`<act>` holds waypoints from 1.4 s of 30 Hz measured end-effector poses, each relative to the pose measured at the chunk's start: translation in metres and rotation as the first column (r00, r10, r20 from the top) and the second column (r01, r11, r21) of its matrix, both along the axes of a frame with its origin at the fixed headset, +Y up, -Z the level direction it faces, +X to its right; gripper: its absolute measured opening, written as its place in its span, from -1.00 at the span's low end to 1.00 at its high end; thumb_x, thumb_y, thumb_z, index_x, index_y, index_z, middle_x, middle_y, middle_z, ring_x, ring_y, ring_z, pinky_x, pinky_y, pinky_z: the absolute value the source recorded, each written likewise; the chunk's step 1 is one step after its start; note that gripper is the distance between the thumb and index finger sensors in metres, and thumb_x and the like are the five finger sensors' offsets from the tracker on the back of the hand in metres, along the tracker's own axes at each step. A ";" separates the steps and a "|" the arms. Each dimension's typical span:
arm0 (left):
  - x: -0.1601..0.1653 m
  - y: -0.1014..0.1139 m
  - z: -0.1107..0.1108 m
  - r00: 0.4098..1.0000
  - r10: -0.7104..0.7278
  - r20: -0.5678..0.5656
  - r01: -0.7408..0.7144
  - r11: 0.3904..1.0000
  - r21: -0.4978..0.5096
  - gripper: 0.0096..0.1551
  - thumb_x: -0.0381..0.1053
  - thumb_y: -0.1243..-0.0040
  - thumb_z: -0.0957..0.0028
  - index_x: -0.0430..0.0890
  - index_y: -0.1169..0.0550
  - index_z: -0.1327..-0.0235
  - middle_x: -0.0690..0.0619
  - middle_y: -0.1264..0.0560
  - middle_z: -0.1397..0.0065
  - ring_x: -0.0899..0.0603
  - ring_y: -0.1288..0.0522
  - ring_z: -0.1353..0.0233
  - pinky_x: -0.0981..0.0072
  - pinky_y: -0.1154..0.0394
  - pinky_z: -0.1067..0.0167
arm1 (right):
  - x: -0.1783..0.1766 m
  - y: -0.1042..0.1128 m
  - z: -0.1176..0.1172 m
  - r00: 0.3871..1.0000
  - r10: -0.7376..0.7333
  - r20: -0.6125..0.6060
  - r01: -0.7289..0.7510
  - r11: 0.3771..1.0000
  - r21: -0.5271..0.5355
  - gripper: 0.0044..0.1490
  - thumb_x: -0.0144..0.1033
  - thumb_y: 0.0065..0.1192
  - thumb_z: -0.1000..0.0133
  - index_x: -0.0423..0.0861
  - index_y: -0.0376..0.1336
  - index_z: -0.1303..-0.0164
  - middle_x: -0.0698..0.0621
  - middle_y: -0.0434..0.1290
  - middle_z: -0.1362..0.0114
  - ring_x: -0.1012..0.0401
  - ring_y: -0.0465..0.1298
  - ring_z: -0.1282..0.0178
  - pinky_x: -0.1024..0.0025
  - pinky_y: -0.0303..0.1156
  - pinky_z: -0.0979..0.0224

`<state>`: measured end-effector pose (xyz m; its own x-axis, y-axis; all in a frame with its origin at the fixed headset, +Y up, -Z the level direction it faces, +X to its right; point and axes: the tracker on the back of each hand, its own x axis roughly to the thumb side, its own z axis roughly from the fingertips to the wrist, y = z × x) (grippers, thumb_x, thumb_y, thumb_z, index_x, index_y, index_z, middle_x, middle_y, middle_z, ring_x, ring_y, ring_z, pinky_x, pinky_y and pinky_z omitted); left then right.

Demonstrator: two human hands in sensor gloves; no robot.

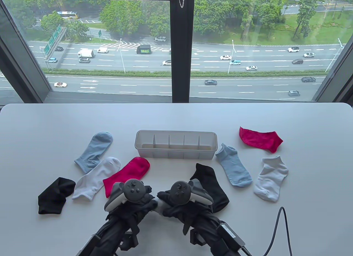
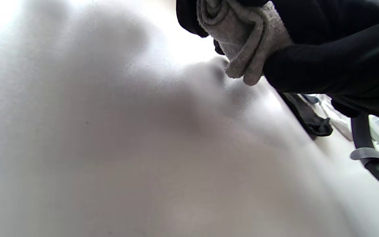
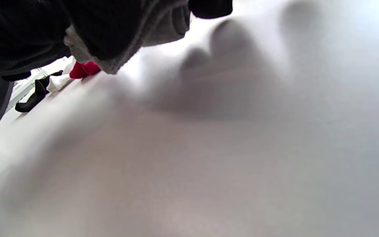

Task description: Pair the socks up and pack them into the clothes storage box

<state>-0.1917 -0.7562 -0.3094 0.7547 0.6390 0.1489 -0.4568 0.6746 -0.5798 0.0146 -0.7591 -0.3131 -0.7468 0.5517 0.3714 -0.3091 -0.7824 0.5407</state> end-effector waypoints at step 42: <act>0.007 0.047 0.021 0.979 0.140 -0.148 -0.040 0.845 0.534 -0.39 0.11 0.04 -0.23 -0.16 -0.31 -0.45 -0.26 -0.27 -0.54 -0.44 -0.32 -0.47 -0.36 -0.32 -0.37 | 0.015 0.030 -0.001 0.971 -0.135 0.196 0.092 0.973 0.213 -0.24 -0.23 0.36 -0.18 0.17 0.04 -0.54 -0.06 0.36 -0.50 0.04 0.50 -0.37 -0.18 0.31 -0.56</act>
<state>-0.1847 -0.7096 -0.2888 0.7432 0.5683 0.3532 -0.5899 0.8056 -0.0548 0.0295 -0.7287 -0.3143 -0.7562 0.5669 0.3267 -0.4907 -0.8217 0.2899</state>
